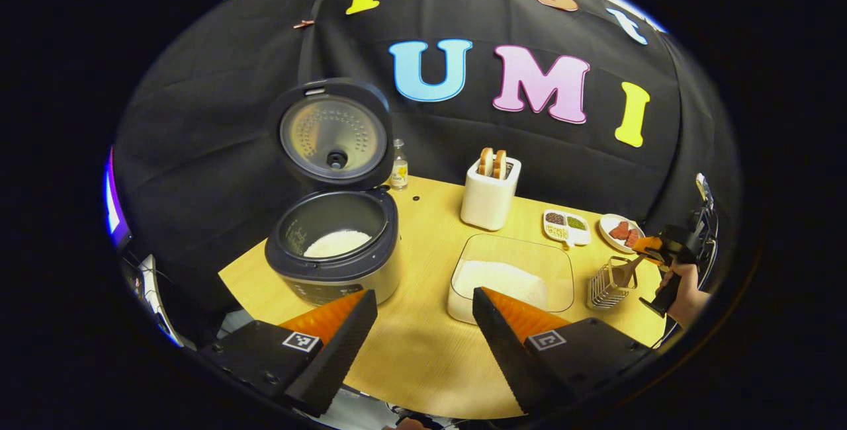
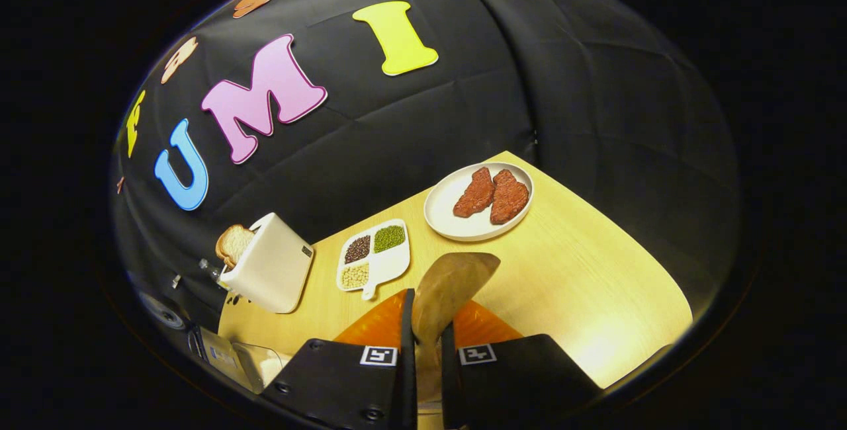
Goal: Close the left gripper, press the button to open the rice cooker; take a wooden spoon from the chopstick holder with the right hand, scoop a spoonful of rice and pour it into the rice cooker, then put the wooden spoon back into the chopstick holder.
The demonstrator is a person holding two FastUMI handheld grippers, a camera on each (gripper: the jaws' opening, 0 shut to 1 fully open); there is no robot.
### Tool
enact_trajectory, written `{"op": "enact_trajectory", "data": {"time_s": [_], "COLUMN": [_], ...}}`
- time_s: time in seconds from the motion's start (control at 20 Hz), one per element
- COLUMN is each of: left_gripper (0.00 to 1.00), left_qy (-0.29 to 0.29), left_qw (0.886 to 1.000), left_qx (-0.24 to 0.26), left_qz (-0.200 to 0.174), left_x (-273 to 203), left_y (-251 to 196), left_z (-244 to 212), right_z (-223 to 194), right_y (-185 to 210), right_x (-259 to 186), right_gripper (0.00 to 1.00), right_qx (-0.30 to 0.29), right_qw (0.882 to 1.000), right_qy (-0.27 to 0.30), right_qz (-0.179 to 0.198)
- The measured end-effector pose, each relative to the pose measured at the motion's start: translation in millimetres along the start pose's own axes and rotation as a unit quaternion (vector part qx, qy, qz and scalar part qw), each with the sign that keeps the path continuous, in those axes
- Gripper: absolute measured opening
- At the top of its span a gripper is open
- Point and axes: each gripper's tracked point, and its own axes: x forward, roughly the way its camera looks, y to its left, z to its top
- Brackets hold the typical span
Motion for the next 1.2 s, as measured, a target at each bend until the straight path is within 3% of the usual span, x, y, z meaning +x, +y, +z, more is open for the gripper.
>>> {"op": "enact_trajectory", "data": {"time_s": [0.55, 1.0, 1.2], "left_gripper": [0.99, 0.96, 0.95], "left_qy": [-0.017, -0.015, -0.019], "left_qw": [0.999, 0.994, 0.993], "left_qx": [-0.012, -0.033, -0.016], "left_qz": [-0.044, -0.098, -0.116], "left_x": [12.3, 24.3, 32.5], "left_y": [44.4, 100.5, 124.0], "left_z": [9.7, -6.0, -5.7], "right_z": [46.2, 36.7, 17.8], "right_y": [44.9, 135.6, 180.4], "right_x": [-75.4, -127.2, -131.3], "right_gripper": [0.16, 0.16, 0.16], "right_qx": [-0.035, -0.072, -0.079], "right_qw": [0.996, 0.991, 0.99], "right_qy": [-0.085, -0.108, -0.106], "right_qz": [0.004, 0.035, 0.056]}}
